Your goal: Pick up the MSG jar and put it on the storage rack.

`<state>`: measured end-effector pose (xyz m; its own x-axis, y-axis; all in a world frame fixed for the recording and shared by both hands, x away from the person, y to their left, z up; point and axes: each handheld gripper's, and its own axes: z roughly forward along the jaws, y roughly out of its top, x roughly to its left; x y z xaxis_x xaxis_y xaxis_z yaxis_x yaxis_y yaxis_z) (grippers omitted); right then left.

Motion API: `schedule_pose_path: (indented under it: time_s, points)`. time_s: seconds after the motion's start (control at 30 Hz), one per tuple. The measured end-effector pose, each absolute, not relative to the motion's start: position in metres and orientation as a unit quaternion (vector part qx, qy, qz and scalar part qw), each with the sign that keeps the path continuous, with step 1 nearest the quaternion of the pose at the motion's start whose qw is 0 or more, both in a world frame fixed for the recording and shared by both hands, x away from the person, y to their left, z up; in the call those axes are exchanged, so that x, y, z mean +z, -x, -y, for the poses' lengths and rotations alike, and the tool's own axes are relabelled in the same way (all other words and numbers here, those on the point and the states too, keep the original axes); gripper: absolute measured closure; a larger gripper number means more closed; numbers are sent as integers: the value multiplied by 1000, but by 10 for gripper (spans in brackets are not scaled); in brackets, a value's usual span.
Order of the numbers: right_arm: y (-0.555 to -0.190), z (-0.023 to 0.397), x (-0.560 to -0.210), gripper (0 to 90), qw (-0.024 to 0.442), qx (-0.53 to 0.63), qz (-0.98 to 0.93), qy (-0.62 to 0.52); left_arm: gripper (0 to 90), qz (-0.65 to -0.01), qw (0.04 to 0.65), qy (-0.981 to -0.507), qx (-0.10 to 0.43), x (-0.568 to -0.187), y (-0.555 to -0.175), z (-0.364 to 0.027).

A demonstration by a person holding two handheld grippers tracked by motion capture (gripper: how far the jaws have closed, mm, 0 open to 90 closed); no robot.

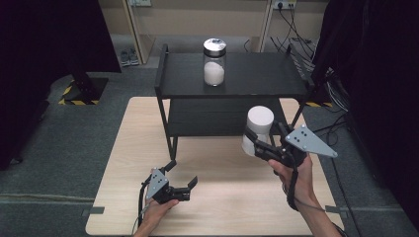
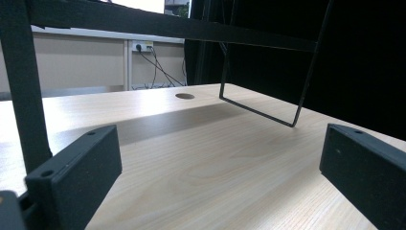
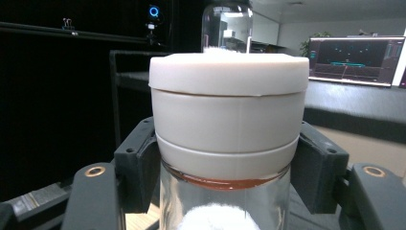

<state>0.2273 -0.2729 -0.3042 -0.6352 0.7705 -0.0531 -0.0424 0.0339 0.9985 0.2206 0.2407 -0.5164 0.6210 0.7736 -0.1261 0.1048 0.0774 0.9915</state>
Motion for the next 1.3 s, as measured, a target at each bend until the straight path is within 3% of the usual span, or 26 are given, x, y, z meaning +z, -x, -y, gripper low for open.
schedule_pose_path:
  time_s: [0.53,0.97,1.3]
  points:
    - [-250,252,-238,349,300,646,-643,-282,0,-350,644,-630,257,-517,-222,-241]
    - [-281,224,-196,349,336,632,-631,-300,0,-345,645,-632,256,-517,-222,-241]
    - [-313,211,-189,348,363,613,-624,-322,1,-346,648,-628,256,-517,-222,-242]
